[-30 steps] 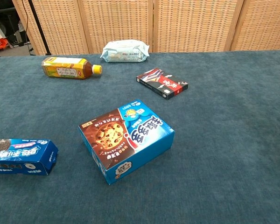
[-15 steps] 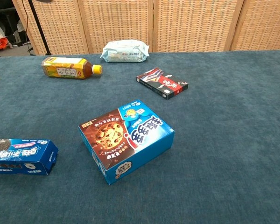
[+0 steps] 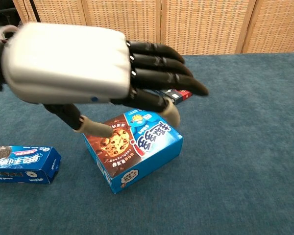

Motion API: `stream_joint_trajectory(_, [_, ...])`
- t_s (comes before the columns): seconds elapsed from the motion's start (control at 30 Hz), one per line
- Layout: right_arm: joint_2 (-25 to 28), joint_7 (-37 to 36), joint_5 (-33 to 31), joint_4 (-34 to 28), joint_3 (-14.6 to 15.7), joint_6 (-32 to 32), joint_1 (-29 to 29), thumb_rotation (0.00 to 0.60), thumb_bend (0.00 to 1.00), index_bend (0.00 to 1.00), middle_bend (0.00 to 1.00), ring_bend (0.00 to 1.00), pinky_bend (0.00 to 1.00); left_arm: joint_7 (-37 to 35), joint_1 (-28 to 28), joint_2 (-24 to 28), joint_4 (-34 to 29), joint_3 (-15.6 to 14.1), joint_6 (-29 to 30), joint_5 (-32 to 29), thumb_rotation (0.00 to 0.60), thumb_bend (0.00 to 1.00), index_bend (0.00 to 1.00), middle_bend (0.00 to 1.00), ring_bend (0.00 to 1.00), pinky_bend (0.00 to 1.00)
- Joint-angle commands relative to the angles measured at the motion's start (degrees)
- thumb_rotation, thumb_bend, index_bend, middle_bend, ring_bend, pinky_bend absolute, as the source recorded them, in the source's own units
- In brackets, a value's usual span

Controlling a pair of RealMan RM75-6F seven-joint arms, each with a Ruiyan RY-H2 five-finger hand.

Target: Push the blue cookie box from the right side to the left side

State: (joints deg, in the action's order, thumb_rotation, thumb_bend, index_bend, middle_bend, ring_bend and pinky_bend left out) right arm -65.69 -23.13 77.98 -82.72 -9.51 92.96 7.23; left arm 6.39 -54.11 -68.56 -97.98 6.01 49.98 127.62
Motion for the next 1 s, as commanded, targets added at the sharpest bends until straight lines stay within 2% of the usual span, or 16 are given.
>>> stream_joint_trajectory(0.03, [0.2,-0.6,-0.1,0.0,-0.4,-0.3,-0.3,0.6,0.0,0.0,0.0,0.0,0.0,-2.5,-5.1,-4.8,4.5,-1.9,-2.3,2.2,0.6,0.43,0.37,0.13,0.13,0.17])
stream_joint_trajectory(0.27, [0.7,-2.5,-0.7,0.2,-1.6,-1.3,-0.9,0.6,0.0,0.0,0.0,0.0,0.0,-6.7,-9.3,-13.7,12.7,-5.2,-1.6,0.3,0.6,0.43,0.4,0.2,0.17,0.22])
stream_joint_trajectory(0.4, [0.9,-3.1,-0.6,0.3,-2.0,-1.9,-1.1,0.6,0.0,0.0,0.0,0.0,0.0,-7.2,-11.0,-16.2,16.1,-7.3,-1.4,0.3,0.6,0.43,0.41,0.22,0.19,0.22])
stream_joint_trajectory(0.73, [1.0,-3.9,-1.2,0.4,-3.2,-3.1,-1.4,0.6,0.0,0.0,0.0,0.0,0.0,-7.4,-15.4,-18.7,21.8,-11.5,-0.8,0.9,0.6,0.42,0.44,0.27,0.22,0.23])
stream_joint_trajectory(1.0, [1.2,-4.1,-1.5,0.4,-3.9,-3.3,-1.9,0.6,0.0,0.0,0.0,0.0,0.0,-7.6,-18.0,-18.2,26.4,-15.2,0.8,2.1,0.6,0.42,0.48,0.3,0.24,0.23])
